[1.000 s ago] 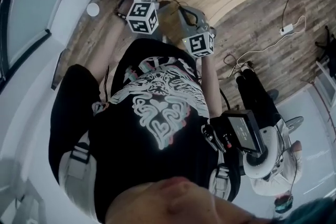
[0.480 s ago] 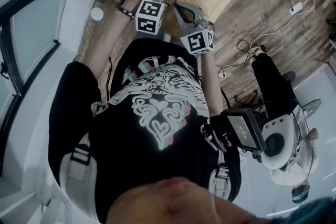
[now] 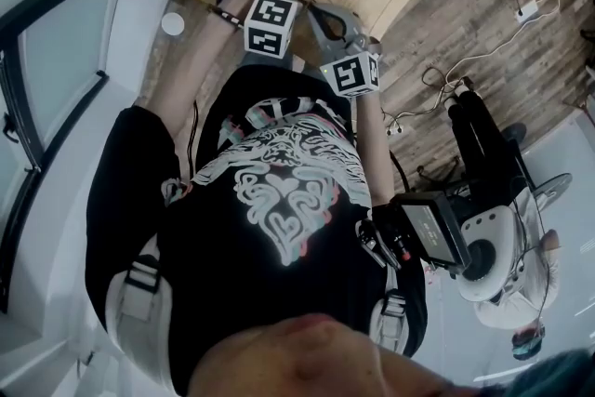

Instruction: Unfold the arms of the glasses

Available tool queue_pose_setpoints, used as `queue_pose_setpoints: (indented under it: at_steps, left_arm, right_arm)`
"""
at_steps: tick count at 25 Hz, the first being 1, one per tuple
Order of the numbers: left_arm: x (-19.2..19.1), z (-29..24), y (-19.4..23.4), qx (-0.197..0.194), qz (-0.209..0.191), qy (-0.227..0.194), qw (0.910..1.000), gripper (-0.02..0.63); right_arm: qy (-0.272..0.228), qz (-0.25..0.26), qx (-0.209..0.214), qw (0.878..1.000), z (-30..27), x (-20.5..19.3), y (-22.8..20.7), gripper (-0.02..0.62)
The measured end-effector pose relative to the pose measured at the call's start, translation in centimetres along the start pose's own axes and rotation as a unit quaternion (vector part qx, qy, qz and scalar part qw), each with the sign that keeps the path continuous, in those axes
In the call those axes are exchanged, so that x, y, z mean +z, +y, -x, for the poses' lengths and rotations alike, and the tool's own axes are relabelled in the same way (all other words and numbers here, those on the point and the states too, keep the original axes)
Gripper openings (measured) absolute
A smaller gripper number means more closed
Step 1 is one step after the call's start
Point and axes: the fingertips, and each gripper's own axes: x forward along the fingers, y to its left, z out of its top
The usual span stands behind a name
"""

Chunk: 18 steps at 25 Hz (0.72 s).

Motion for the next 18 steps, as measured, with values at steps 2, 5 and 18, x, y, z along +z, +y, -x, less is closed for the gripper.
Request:
queue_pose_setpoints:
  at_steps: [2, 5, 18]
  left_arm:
    - [0.2, -0.2, 0.2, 0.004, -0.010, 0.003, 0.9999, 0.065]
    - [0.5, -0.5, 0.4, 0.010, -0.023, 0.006, 0.9997, -0.005]
    - [1.0, -0.8, -0.6, -0.047, -0.027, 0.014, 0.9984, 0.014]
  right_arm:
    - [0.003, -0.004, 0.001, 1.000, 0.1, 0.2, 0.0, -0.002]
    - [0.008, -0.006, 0.004, 1.000, 0.1, 0.5, 0.0, -0.002]
    - [0.008, -0.006, 0.001, 1.000, 0.5, 0.2, -0.1, -0.002]
